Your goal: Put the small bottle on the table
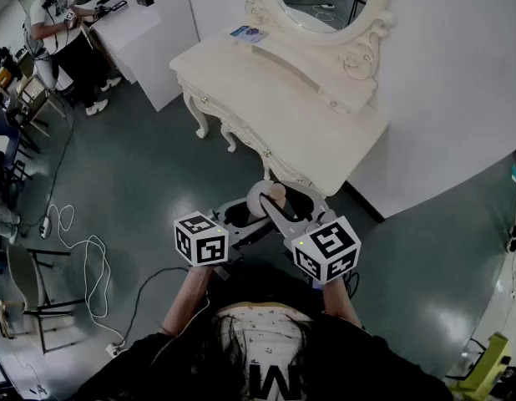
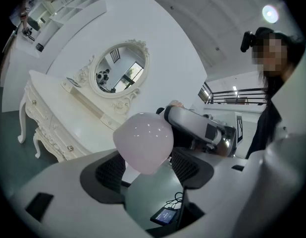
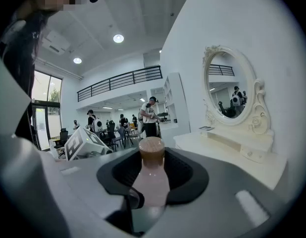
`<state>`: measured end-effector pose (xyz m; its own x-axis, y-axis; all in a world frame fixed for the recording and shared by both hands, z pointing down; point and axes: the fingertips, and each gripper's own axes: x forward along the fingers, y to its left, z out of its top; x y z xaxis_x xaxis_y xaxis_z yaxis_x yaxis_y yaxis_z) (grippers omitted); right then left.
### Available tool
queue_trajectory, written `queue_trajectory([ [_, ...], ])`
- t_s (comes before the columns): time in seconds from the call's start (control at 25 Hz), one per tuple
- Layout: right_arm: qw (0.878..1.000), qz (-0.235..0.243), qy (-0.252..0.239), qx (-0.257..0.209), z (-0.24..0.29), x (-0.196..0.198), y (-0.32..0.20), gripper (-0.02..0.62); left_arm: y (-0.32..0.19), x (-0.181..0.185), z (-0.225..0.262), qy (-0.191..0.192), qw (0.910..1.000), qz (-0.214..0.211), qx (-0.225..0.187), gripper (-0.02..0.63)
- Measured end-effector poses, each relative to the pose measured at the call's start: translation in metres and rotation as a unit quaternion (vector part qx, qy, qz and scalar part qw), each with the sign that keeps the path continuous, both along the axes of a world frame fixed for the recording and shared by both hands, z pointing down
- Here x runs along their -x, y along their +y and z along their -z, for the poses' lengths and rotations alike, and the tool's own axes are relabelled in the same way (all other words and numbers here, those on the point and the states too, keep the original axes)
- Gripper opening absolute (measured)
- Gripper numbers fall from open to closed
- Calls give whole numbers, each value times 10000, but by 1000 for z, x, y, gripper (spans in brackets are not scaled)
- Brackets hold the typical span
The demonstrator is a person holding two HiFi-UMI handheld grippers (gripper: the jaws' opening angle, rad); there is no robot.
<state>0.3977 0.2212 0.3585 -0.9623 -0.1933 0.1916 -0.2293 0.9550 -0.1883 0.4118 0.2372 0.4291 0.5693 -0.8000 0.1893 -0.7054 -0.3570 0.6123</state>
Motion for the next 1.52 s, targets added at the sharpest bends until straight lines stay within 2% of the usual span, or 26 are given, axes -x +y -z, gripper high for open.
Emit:
queue_trajectory([
  [0.48, 10000, 3, -50, -8, 0, 3, -2, 150, -2, 3, 0, -24, 10000, 17, 7, 275],
  [0.92, 9996, 258, -15, 142, -12, 13, 2, 150, 4, 12, -11, 3, 9995, 272, 143, 275],
  [1.2, 9986, 479, -56, 227, -11, 41, -1, 150, 1, 39, -10, 3, 9985, 512, 189, 275],
  [1.52, 9978, 597, 20, 283, -20, 106, -18, 150, -16, 103, -19, 63, 9977, 631, 242, 275],
])
